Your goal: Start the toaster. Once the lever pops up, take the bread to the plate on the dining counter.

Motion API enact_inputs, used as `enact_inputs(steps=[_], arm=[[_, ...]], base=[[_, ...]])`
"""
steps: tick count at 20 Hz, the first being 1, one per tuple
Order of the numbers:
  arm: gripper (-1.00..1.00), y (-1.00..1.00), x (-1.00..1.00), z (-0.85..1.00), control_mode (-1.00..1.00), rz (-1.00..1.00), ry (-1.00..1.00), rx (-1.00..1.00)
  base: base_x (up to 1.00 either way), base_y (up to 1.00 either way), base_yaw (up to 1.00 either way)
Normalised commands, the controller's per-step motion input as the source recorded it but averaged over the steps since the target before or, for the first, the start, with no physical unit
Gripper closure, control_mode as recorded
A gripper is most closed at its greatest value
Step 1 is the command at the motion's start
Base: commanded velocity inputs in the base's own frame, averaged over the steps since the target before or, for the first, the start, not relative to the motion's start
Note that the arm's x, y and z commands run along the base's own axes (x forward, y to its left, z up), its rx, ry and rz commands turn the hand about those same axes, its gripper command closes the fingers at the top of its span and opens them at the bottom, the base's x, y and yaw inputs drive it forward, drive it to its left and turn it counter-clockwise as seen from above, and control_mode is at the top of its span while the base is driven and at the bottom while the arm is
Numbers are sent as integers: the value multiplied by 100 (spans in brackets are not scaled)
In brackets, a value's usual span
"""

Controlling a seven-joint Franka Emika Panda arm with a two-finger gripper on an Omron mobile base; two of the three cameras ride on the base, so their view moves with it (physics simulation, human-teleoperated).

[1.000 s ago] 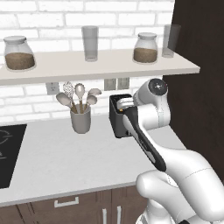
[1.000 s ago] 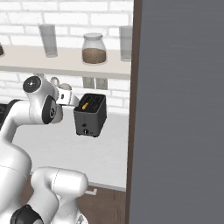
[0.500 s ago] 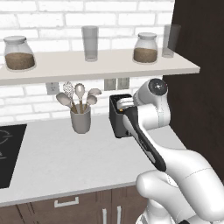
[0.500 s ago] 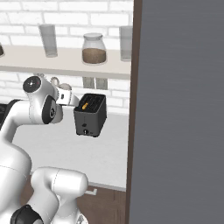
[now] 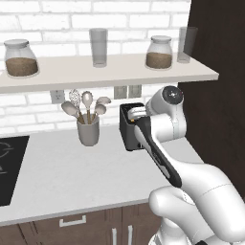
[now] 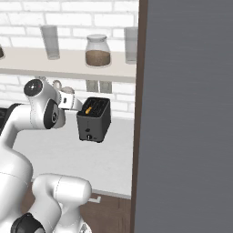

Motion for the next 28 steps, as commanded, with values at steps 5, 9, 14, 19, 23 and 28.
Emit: enact_inputs(steps=[5,9,14,19,23,28], arm=[[-100,0,0,0,-100,0,0,0],[-100,0,0,0,-100,0,0,0],[-100,0,0,0,-100,0,0,0],[-100,0,0,0,-100,0,0,0],[-100,0,0,0,-100,0,0,0],[-100,0,0,0,-100,0,0,0]], base=[[0,0,0],[0,0,0],[0,0,0],[0,0,0],[0,0,0],[0,0,0]])
